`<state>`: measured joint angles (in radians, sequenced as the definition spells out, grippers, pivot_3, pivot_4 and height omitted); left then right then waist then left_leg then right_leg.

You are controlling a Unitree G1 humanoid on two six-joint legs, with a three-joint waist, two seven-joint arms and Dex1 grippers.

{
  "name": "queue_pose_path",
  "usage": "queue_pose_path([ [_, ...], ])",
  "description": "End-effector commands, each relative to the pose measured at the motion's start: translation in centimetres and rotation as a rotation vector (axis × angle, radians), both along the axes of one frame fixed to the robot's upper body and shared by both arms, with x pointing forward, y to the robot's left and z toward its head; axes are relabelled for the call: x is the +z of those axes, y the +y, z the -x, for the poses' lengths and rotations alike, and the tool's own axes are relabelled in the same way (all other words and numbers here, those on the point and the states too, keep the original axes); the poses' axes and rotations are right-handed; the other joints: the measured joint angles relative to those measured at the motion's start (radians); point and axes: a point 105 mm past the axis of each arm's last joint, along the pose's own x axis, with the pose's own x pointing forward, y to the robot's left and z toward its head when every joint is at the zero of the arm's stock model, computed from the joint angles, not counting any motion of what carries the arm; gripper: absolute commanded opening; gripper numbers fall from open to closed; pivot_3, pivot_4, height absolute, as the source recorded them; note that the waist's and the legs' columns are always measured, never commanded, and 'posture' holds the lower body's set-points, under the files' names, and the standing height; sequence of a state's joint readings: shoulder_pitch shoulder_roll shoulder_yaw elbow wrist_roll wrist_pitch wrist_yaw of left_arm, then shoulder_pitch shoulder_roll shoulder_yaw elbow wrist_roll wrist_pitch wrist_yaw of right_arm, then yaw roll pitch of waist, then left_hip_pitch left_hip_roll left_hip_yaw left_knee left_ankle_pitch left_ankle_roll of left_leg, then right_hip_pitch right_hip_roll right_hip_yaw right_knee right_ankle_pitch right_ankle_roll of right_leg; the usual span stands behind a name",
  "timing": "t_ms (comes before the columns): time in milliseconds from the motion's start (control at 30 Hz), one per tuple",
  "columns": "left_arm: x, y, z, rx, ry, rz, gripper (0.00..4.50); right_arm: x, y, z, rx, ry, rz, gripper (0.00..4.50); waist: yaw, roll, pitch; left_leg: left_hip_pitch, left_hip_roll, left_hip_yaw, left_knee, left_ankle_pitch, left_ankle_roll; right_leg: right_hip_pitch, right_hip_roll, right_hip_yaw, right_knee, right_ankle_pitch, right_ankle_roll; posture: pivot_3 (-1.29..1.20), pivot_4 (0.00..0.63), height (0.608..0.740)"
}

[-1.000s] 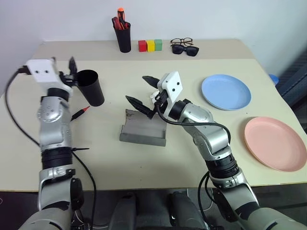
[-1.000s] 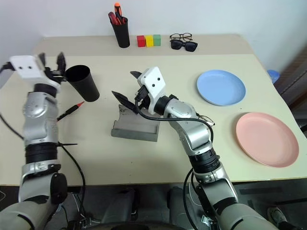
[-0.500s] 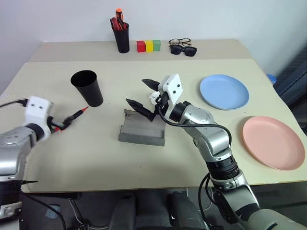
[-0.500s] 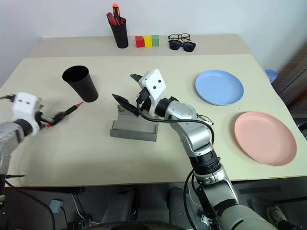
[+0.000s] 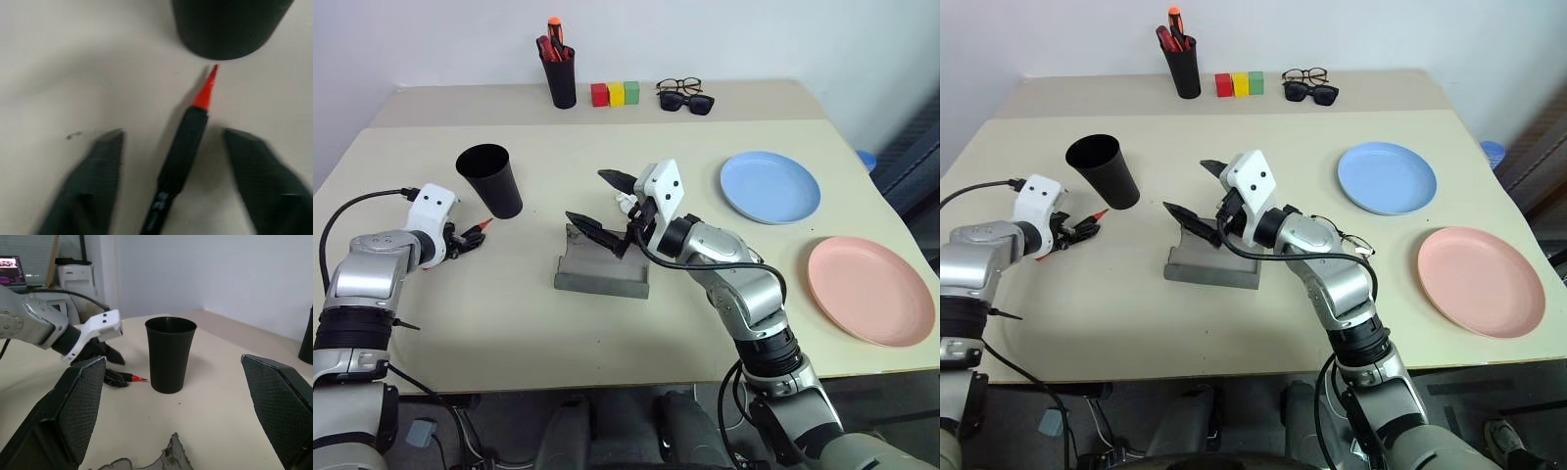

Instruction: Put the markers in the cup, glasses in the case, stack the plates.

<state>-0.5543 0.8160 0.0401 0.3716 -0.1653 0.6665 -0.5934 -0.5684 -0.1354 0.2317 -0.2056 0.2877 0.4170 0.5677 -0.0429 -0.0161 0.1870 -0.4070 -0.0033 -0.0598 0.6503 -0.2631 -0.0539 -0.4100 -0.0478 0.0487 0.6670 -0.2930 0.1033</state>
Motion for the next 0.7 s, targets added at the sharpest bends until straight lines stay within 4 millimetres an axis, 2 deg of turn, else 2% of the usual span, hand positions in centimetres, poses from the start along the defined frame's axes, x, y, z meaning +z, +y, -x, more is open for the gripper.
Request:
queue_pose_path([
  [33, -0.3, 1.2, 0.3, 0.045, 0.02, -0.044, 1.15, 1.3, 0.3, 0.9, 0.018, -0.047, -0.026, 4.5, -0.003, 0.0, 0.0, 0.0, 0.0, 0.0, 0.0, 0.0, 0.0, 0.0, 0.0, 0.0, 0.0, 0.0, 0.0, 0.0, 0.15, 0.74],
  [100, -0.5, 2.0, 0.7, 0.08, 0.023, -0.064, 0.12, 1.2, 0.2, 0.9, 0.016, -0.047, -0.025, 4.5, -0.003, 0.0, 0.0, 0.0, 0.0, 0.0, 0.0, 0.0, 0.0, -0.001, 0.001, 0.0, 0.001, 0.0, 0.0, 0.0, 0.15, 0.74],
  [167, -0.5, 2.8, 1.1, 0.117, 0.019, -0.074, 0.02, 1.2, 0.2, 0.8, 0.015, -0.046, -0.024, 4.5, -0.004, 0.0, 0.0, 0.0, 0.0, 0.0, 0.0, 0.0, 0.0, -0.001, 0.0, 0.0, 0.001, 0.0, 0.0, 0.0, 0.15, 0.74],
  [233, -0.1, 4.6, 1.8, 0.219, -0.004, -0.089, 0.02, 1.1, 0.1, 0.8, 0.016, -0.045, -0.022, 4.5, -0.006, 0.0, 0.0, 0.0, 0.0, 0.001, 0.0, 0.0, 0.0, -0.001, 0.0, 0.001, 0.001, 0.0, 0.0, 0.0, 0.15, 0.74],
  [300, 0.9, 6.8, 2.3, 0.338, -0.074, -0.149, 0.02, 1.0, 0.1, 0.8, 0.018, -0.043, -0.02, 4.5, -0.009, 0.0, 0.0, 0.0, 0.001, 0.001, -0.001, 0.0, 0.0, -0.002, 0.0, 0.001, 0.001, 0.0, 0.0, 0.0, 0.15, 0.74],
  [367, 2.8, 8.3, 2.3, 0.432, -0.191, -0.25, 0.02, 0.9, 0.2, 0.8, 0.024, -0.04, -0.017, 4.5, -0.005, 0.0, 0.0, 0.0, 0.001, 0.001, -0.001, 0.0, 0.0, -0.002, 0.0, 0.001, 0.002, 0.0, 0.0, 0.0, 0.15, 0.74],
  [467, 9.2, 6.6, 1.2, 0.433, -0.582, -0.17, 0.02, 0.8, 0.4, 0.8, 0.037, -0.039, -0.015, 4.5, 0.011, -0.001, -0.001, -0.001, 0.001, 0.0, 0.0, 0.0, 0.0, -0.003, -0.001, 0.0, 0.002, 0.0, 0.0, 0.0, 0.15, 0.74],
  [500, 12.1, 5.2, 1.2, 0.399, -0.759, -0.099, 0.02, 0.8, 0.5, 0.8, 0.042, -0.039, -0.015, 4.5, 0.023, -0.002, -0.001, -0.002, 0.002, -0.001, 0.001, 0.0, 0.0, -0.003, -0.003, 0.0, 0.001, 0.0, 0.0, 0.0, 0.15, 0.74],
  [567, 16.2, 3.0, 1.6, 0.344, -0.982, -0.01, 0.02, 0.9, 0.7, 0.8, 0.05, -0.041, -0.017, 4.5, 0.04, -0.006, -0.003, -0.003, 0.001, -0.001, 0.002, 0.0, 0.0, -0.002, -0.005, -0.001, 0.0, 0.0, 0.0, 0.0, 0.15, 0.74],
  [633, 18.8, 1.2, 1.9, 0.299, -1.108, 0.068, 0.02, 1.0, 0.8, 0.8, 0.056, -0.045, -0.018, 4.5, 0.044, -0.008, -0.004, -0.003, 0.0, -0.001, 0.002, 0.0, 0.0, -0.001, -0.007, -0.002, -0.001, 0.0, 0.0, 0.0, 0.15, 0.74],
  [700, 20.3, -0.3, 1.7, 0.26, -1.162, 0.118, 0.02, 1.2, 0.9, 0.8, 0.061, -0.049, -0.02, 4.5, 0.039, -0.008, -0.004, -0.003, -0.002, 0.0, 0.002, 0.0, 0.0, -0.002, -0.008, -0.003, -0.001, 0.0, 0.001, 0.0, 0.15, 0.74],
])
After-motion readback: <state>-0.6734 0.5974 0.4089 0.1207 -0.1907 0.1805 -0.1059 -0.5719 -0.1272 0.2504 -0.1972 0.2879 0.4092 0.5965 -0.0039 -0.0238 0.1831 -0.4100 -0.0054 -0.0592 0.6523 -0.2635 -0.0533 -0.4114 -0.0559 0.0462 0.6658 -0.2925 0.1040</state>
